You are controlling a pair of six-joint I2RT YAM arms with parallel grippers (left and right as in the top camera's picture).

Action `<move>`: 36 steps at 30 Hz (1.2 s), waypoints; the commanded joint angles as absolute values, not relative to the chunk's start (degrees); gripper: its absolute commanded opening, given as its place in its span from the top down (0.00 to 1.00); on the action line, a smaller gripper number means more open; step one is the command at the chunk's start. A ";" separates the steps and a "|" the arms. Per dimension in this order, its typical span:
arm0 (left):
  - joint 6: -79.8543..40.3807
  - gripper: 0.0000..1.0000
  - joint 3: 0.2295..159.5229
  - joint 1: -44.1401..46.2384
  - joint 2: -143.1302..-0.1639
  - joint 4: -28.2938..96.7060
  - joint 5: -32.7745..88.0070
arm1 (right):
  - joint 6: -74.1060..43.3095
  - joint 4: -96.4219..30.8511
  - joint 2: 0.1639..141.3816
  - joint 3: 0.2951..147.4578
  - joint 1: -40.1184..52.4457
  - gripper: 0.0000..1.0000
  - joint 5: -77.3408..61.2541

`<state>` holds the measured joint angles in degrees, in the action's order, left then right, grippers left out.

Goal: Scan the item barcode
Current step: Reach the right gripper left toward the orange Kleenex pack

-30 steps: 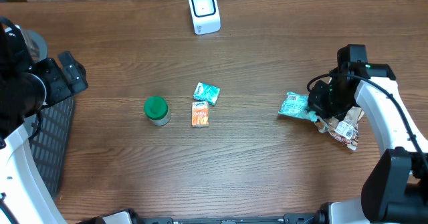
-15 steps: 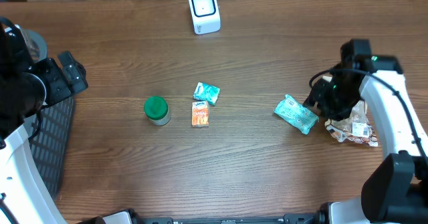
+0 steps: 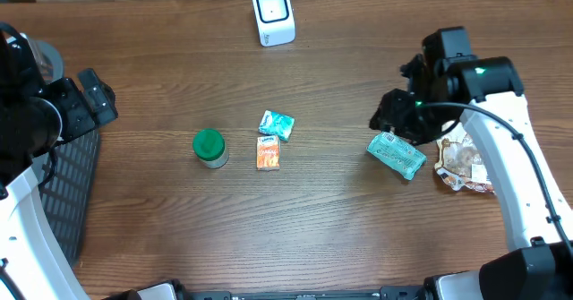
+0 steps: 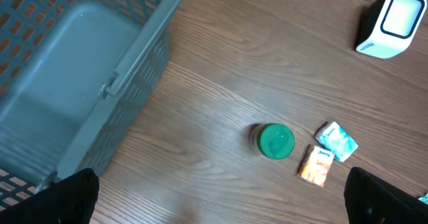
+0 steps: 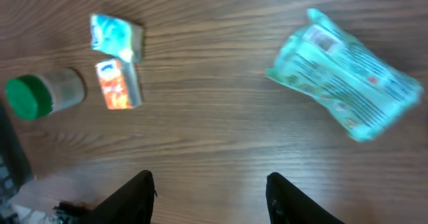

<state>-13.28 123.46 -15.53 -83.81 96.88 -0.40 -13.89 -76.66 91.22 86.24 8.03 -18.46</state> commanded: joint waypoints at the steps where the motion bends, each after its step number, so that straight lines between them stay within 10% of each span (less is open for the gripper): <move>1: -12.21 0.00 123.79 -15.73 -83.64 96.79 -0.16 | -14.92 -73.76 90.37 86.11 9.10 0.45 -22.04; 36: -12.21 0.00 123.79 -15.73 -83.64 96.79 -0.16 | -27.29 -50.06 104.14 77.19 29.74 0.46 -24.14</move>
<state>-13.28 123.46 -15.53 -83.81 96.86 -0.40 -25.52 -51.27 102.67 77.45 28.32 -23.79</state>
